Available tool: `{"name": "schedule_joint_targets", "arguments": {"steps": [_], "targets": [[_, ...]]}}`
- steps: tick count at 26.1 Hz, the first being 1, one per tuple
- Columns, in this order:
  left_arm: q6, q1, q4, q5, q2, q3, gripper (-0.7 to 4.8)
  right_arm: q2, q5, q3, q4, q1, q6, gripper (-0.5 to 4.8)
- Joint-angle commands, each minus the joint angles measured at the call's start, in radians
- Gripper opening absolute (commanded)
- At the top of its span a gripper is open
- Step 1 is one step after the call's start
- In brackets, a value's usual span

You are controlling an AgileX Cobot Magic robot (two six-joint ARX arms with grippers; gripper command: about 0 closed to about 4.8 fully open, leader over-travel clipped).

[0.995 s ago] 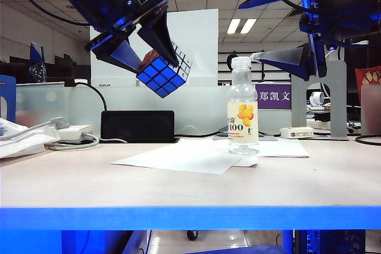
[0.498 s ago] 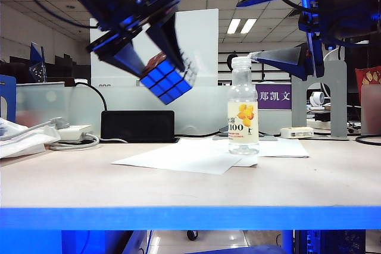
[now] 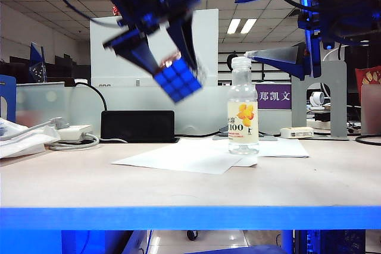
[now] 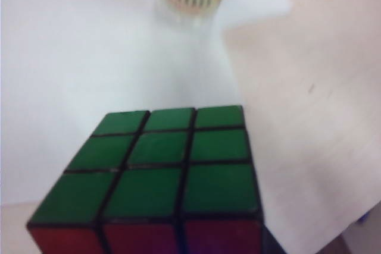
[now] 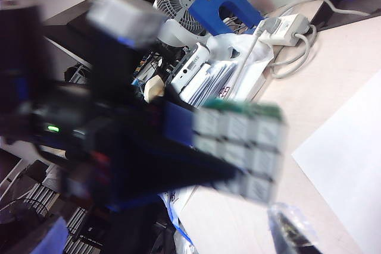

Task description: Rotate the Rubik's Cube so that the bottom side is facing up.

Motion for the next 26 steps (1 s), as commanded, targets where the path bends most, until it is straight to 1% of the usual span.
{"name": "schedule_joint_targets", "arguments": {"steps": [1,3,5,8,9,11,15,17,21,26], "targets": [[0.016,-0.015,-0.048,0.015,0.040,0.047,0.82,-0.007,-0.020,0.004,0.013,-0.008,0.003,4.62],[0.015,-0.016,-0.046,0.015,0.048,0.052,0.81,-0.011,-0.031,0.004,0.013,-0.021,0.002,4.62],[-0.007,-0.016,-0.034,0.015,0.052,0.052,0.81,-0.019,-0.034,0.004,0.021,-0.040,0.003,4.62],[-0.014,-0.016,-0.023,0.010,0.052,0.053,0.81,-0.028,-0.039,0.004,0.032,-0.085,0.008,4.61],[-0.030,-0.017,-0.027,0.000,0.058,0.058,0.81,-0.034,-0.045,0.004,0.033,-0.098,0.016,4.61],[-0.029,-0.021,-0.075,-0.004,0.085,0.096,0.81,-0.036,-0.063,0.004,0.033,-0.124,0.027,4.60],[-0.006,-0.029,-0.185,-0.014,0.157,0.188,0.81,-0.036,-0.071,0.004,0.034,-0.124,0.029,4.61],[-0.005,-0.031,-0.207,-0.013,0.163,0.192,0.81,-0.036,-0.083,0.004,0.034,-0.124,0.029,4.61],[0.006,-0.028,-0.298,-0.025,0.164,0.192,0.81,-0.036,-0.083,0.004,0.034,-0.124,0.029,4.61],[0.011,-0.028,-0.332,-0.023,0.167,0.192,0.81,-0.036,-0.096,0.004,0.034,-0.124,0.034,4.61]]}}
